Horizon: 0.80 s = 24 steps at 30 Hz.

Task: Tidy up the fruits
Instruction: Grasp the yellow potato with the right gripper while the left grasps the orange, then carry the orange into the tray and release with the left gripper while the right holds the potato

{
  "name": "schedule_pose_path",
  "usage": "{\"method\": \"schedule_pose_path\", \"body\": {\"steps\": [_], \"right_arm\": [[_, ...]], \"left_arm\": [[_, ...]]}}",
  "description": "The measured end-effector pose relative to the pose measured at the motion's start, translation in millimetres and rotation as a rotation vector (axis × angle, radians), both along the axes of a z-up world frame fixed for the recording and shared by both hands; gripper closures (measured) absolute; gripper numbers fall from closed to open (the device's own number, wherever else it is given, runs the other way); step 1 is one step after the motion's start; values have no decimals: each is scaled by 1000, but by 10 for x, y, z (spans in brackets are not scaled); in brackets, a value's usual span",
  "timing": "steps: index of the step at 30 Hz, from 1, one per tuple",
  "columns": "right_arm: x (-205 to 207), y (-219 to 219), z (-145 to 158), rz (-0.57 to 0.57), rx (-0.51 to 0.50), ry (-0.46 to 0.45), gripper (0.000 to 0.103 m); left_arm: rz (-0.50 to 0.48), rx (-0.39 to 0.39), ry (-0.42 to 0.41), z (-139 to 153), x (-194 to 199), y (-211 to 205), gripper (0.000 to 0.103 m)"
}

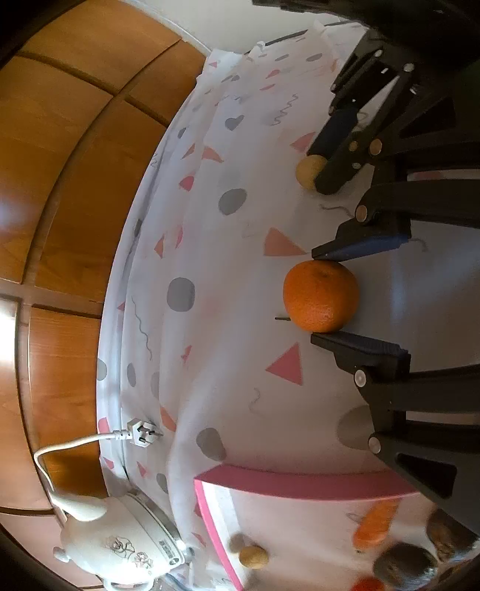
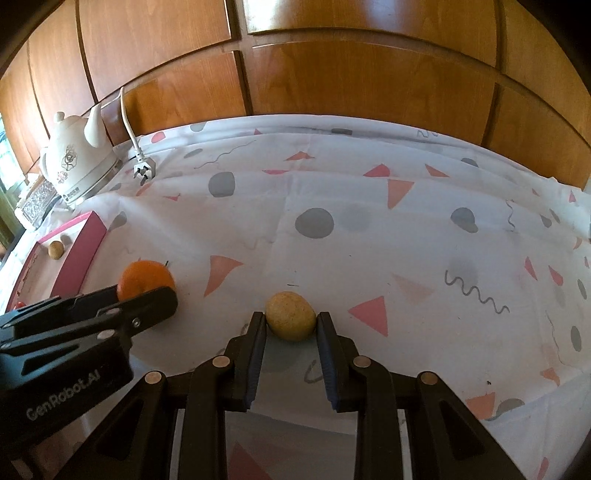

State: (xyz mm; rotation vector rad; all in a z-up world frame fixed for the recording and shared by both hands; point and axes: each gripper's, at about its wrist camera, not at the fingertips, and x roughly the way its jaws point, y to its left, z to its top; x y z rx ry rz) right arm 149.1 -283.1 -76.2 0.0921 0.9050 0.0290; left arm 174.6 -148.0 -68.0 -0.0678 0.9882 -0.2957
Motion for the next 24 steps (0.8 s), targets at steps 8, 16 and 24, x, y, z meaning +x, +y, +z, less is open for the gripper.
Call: {"method": "schedule_pose_path", "body": {"steps": [8, 16, 24], "right_arm": [[-279, -90, 80, -21, 63, 0, 75], [-767, -180, 172, -47, 59, -32, 75], [-995, -176, -47, -90, 2, -61, 75]], "left_arm": [[-31, 16, -13, 59, -428, 4, 65], [-62, 57, -67, 92, -869, -42, 65], [-85, 79, -139, -93, -1002, -61, 64]]}}
